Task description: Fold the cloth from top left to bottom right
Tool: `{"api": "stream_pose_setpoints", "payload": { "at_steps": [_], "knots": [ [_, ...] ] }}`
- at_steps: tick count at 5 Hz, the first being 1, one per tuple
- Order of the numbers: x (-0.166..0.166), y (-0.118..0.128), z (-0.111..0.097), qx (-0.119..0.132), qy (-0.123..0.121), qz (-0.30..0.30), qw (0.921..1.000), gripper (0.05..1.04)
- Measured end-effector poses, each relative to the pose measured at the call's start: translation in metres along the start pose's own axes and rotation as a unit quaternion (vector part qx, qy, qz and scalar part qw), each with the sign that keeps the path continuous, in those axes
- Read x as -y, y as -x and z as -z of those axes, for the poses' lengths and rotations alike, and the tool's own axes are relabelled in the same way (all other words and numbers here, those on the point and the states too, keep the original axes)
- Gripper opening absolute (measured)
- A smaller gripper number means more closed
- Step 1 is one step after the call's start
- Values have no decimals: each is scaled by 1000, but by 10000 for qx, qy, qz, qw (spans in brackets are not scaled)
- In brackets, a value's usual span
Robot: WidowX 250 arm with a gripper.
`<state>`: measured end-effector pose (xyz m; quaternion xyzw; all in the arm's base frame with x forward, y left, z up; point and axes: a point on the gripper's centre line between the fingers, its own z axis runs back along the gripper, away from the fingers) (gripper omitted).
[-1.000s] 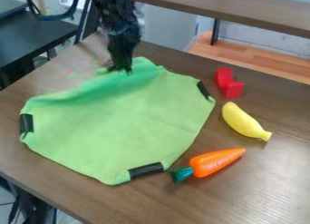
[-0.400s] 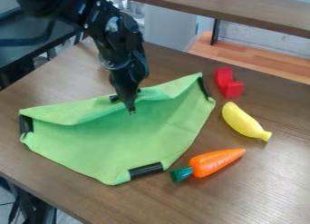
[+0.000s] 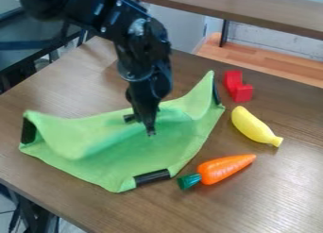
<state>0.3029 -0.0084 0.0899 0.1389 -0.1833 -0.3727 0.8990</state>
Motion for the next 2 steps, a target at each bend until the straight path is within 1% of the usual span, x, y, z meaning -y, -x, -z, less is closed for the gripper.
{"api": "stream_pose_setpoints", "payload": {
  "at_steps": [1,2],
  "knots": [
    [20,-4,3,-443,240,-126,9987,65],
    [25,-9,4,-746,587,-527,9941,201]
  ]
}}
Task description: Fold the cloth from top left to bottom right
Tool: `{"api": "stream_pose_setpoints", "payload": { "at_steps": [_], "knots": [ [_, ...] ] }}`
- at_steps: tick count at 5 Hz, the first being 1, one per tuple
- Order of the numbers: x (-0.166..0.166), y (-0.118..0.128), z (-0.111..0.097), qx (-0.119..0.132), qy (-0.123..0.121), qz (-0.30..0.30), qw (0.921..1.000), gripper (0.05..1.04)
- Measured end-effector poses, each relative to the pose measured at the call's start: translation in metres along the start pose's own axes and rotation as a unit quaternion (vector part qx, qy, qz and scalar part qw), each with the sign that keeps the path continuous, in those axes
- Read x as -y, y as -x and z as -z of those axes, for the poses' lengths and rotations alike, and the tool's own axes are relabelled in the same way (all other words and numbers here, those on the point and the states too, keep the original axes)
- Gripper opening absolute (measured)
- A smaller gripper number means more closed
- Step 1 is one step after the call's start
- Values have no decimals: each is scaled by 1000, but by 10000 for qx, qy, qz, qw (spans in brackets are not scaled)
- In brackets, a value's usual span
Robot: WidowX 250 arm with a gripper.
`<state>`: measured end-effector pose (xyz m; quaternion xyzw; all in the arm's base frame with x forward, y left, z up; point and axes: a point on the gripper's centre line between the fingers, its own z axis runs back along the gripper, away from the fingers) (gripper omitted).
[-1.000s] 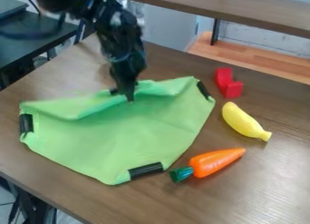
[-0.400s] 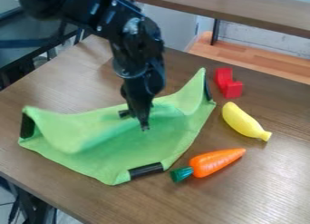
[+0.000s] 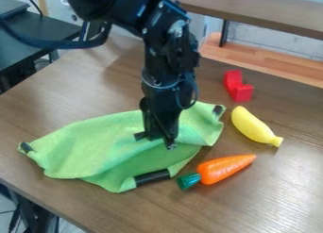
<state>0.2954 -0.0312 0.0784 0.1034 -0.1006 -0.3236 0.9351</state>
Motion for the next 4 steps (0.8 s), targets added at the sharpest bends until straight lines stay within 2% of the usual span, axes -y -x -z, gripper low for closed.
{"api": "stream_pose_setpoints", "payload": {
  "at_steps": [1,2,3,4],
  "knots": [
    [-5,-2,-5,-131,257,-204,9994,449],
    [-21,-3,-16,-114,467,-412,9980,752],
    [-44,-2,-36,35,802,-671,9945,983],
    [-82,2,-61,223,737,-1114,9908,1001]
  ]
}}
